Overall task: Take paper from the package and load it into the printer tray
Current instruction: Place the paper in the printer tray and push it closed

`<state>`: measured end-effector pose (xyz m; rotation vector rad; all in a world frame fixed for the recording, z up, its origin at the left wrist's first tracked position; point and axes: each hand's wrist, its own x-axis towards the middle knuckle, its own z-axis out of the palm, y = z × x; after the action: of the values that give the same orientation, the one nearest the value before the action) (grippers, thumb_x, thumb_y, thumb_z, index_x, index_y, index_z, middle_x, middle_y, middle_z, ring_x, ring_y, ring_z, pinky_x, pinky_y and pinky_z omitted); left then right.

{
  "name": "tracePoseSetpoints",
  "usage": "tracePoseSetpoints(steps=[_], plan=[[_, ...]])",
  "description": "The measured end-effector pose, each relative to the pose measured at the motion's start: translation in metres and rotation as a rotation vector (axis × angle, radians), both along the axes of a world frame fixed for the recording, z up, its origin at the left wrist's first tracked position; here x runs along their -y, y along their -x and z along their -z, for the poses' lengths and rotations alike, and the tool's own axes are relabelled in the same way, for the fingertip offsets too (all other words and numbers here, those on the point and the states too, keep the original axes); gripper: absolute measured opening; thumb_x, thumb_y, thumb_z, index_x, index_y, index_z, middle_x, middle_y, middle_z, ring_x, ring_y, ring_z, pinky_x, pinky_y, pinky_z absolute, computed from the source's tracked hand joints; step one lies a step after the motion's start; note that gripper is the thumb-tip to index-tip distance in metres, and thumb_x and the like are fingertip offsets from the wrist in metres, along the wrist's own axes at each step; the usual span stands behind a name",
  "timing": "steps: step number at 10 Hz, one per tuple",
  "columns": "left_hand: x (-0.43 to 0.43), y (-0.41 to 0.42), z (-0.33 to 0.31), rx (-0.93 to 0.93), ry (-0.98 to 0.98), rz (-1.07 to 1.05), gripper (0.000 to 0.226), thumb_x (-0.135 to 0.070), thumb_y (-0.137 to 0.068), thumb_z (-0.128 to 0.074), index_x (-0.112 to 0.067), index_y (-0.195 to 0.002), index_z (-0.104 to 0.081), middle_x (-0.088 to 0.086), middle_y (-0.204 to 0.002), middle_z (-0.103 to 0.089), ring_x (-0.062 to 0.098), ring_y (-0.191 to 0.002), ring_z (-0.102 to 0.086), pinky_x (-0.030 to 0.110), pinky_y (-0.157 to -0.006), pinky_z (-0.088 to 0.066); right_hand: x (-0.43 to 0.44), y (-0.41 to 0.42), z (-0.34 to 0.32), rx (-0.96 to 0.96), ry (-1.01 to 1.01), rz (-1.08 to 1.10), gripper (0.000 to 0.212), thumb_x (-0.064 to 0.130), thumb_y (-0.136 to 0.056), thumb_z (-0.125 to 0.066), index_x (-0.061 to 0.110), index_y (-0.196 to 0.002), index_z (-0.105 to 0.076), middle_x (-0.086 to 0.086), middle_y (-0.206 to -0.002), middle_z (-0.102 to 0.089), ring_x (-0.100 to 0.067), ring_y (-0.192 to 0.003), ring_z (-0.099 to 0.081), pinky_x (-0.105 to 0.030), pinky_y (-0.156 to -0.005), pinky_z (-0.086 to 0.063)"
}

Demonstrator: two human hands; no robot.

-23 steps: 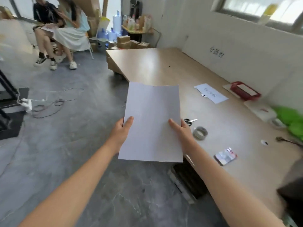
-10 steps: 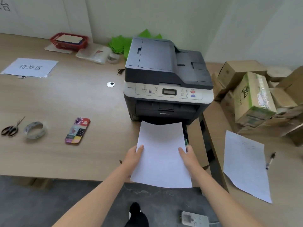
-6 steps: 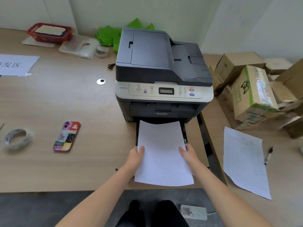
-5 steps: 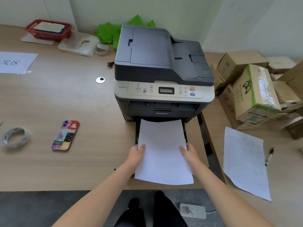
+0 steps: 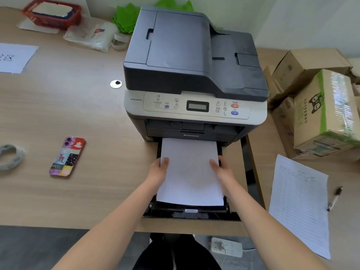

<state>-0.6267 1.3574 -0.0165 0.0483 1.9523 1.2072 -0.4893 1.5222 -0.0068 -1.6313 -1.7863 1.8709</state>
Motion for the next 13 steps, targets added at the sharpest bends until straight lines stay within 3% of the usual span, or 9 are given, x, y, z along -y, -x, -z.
tracePoseSetpoints(steps=[2, 3, 4, 5, 6, 7, 9, 11, 13], plan=[[-0.019, 0.004, 0.002, -0.119, 0.067, -0.053, 0.045, -0.035, -0.103, -0.037, -0.005, -0.136, -0.047, 0.012, -0.130, -0.053, 0.032, -0.123, -0.050, 0.028, -0.086, -0.032, -0.003, 0.011, 0.014, -0.013, -0.088, 0.033, 0.044, 0.025, -0.098, -0.051, 0.012, -0.139, -0.042, -0.004, -0.124, -0.052, -0.023, -0.123, -0.048, -0.032, -0.094, -0.037], [-0.020, 0.002, 0.011, -0.259, 0.130, -0.170, 0.030, -0.033, -0.101, -0.043, -0.005, -0.106, -0.051, 0.022, -0.099, -0.061, 0.028, -0.078, -0.051, 0.031, -0.066, -0.037, 0.006, 0.019, 0.017, 0.075, -0.253, -0.017, 0.041, 0.022, -0.099, -0.049, 0.006, -0.137, -0.041, -0.013, -0.136, -0.054, -0.031, -0.128, -0.050, -0.031, -0.088, -0.039], [-0.022, -0.007, 0.018, -0.399, 0.167, -0.124, 0.030, -0.027, -0.100, -0.043, -0.004, -0.118, -0.048, 0.021, -0.105, -0.064, 0.024, -0.079, -0.051, 0.033, -0.073, -0.041, 0.009, 0.019, 0.024, 0.198, -0.393, -0.164, 0.044, 0.015, -0.100, -0.046, 0.004, -0.141, -0.032, -0.015, -0.139, -0.050, -0.031, -0.127, -0.051, -0.028, -0.086, -0.040], [-0.027, -0.012, 0.020, -0.499, 0.175, -0.009, 0.037, -0.024, -0.100, -0.041, -0.007, -0.132, -0.040, 0.019, -0.127, -0.054, 0.031, -0.104, -0.054, 0.029, -0.083, -0.038, 0.011, 0.020, 0.022, 0.268, -0.539, -0.295, 0.062, 0.017, -0.100, -0.047, 0.005, -0.152, -0.014, -0.011, -0.151, -0.034, -0.024, -0.135, -0.043, -0.027, -0.100, -0.040], [-0.028, -0.012, 0.027, -0.663, 0.321, 0.054, 0.038, -0.021, -0.099, -0.045, -0.005, -0.134, -0.046, 0.013, -0.132, -0.052, 0.028, -0.115, -0.053, 0.029, -0.095, -0.042, 0.013, 0.014, 0.031, 0.380, -0.797, -0.439, 0.075, 0.027, -0.097, -0.051, 0.000, -0.152, -0.009, -0.014, -0.135, -0.046, -0.026, -0.125, -0.047, -0.032, -0.104, -0.044], [-0.027, -0.011, 0.039, -0.883, 0.529, 0.168, 0.040, -0.024, -0.095, -0.055, -0.005, -0.130, -0.052, 0.009, -0.111, -0.064, 0.027, -0.096, -0.060, 0.035, -0.085, -0.049, 0.009, 0.010, 0.045, 0.456, -1.024, -0.518, 0.076, 0.034, -0.093, -0.057, -0.004, -0.149, -0.021, -0.014, -0.111, -0.057, -0.028, -0.100, -0.054, -0.039, -0.094, -0.049], [-0.029, -0.013, 0.047, -1.084, 0.764, 0.304, 0.050, -0.036, -0.090, -0.059, -0.012, -0.131, -0.045, 0.005, -0.095, -0.065, 0.022, -0.083, -0.060, 0.031, -0.071, -0.046, 0.006, 0.000, 0.057, 0.534, -1.172, -0.539, 0.074, 0.048, -0.088, -0.055, 0.000, -0.143, -0.040, -0.013, -0.107, -0.065, -0.031, -0.090, -0.059, -0.040, -0.073, -0.049], [-0.009, -0.016, 0.037, -0.948, 0.601, 0.227, 0.083, -0.052, -0.078, -0.071, -0.006, -0.138, -0.039, 0.025, -0.132, -0.053, 0.042, -0.108, -0.059, 0.048, -0.087, -0.050, 0.011, -0.015, 0.051, 0.469, -1.093, -0.533, 0.095, 0.069, -0.082, -0.049, 0.011, -0.153, -0.021, -0.017, -0.147, -0.039, -0.033, -0.124, -0.045, -0.042, -0.100, -0.040], [0.017, -0.027, 0.033, -0.686, 0.601, 0.496, 0.143, -0.083, -0.051, -0.066, -0.011, -0.155, 0.001, 0.017, -0.159, -0.014, 0.035, -0.146, -0.017, 0.046, -0.119, -0.020, 0.020, -0.031, 0.036, 0.468, -0.753, -0.665, 0.136, 0.084, -0.053, -0.061, 0.030, -0.151, 0.017, -0.006, -0.162, 0.010, -0.030, -0.150, 0.003, -0.045, -0.121, -0.008]])
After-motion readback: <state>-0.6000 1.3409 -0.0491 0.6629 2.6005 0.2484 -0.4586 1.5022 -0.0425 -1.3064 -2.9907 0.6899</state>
